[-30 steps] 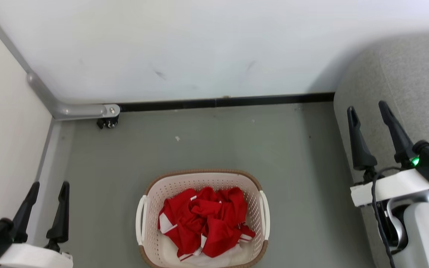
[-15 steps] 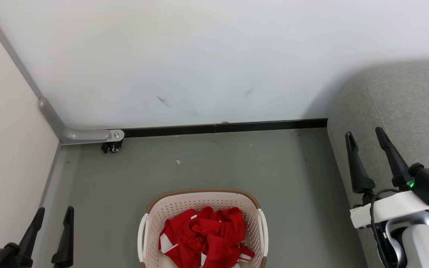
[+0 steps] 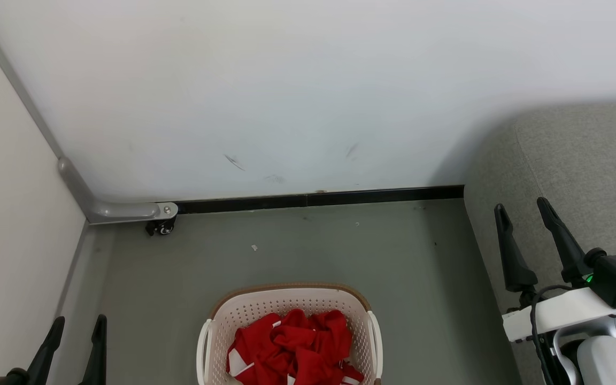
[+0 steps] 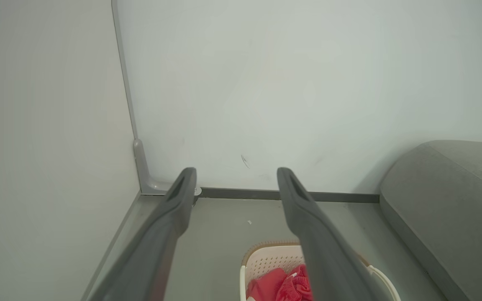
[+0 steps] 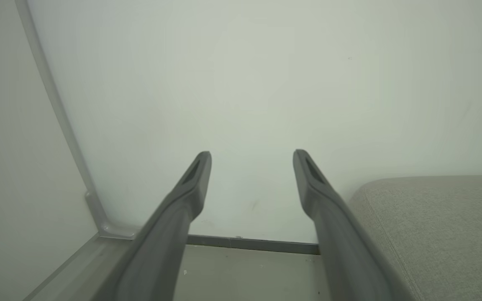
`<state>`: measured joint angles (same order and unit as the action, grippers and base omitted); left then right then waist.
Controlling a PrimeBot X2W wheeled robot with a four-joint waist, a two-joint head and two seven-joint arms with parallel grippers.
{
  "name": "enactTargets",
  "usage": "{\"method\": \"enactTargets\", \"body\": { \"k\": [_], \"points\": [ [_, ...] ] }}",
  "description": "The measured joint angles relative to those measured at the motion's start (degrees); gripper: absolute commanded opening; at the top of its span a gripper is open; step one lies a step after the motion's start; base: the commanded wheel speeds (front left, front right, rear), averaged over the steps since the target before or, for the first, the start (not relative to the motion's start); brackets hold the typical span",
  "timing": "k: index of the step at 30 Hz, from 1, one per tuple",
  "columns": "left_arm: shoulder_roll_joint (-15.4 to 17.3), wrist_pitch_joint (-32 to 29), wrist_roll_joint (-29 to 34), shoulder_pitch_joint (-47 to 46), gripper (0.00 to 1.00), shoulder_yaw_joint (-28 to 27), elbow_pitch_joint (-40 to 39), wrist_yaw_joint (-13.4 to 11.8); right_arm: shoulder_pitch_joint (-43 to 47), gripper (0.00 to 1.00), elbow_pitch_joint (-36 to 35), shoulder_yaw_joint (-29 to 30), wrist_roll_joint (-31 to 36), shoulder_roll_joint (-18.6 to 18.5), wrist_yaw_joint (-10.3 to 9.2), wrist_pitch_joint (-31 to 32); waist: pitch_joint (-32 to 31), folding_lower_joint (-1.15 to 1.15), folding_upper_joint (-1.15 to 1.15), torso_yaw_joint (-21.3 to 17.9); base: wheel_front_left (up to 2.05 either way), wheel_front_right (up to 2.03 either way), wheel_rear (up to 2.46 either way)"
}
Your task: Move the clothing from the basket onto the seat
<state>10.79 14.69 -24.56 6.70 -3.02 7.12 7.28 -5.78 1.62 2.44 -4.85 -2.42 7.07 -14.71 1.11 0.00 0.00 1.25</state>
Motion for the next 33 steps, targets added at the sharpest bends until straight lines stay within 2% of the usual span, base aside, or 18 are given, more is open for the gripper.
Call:
{"method": "enactTargets", "body": {
  "k": [16,24,33],
  "points": [
    [-0.09,0.00,0.48,0.94,1.00,0.63,-2.11,0.00,1.02,1.00,-1.31,-0.21,0.00,0.01,0.00,0.00,1.08,0.00,0.00,0.11,0.00,0.00,0.00],
    [0.35,0.00,0.49,0.93,1.00,4.07,-2.35,0.00,0.95,1.00,-1.63,-1.41,0.01,0.01,0.00,0.00,2.18,0.00,0.00,0.36,0.00,0.00,0.00],
    [2.56,0.00,0.49,0.20,1.00,9.50,-2.59,0.00,0.52,1.00,-3.18,-3.32,0.03,0.01,0.00,0.00,4.42,0.00,0.00,0.40,0.00,0.00,0.00]
  ]
}}
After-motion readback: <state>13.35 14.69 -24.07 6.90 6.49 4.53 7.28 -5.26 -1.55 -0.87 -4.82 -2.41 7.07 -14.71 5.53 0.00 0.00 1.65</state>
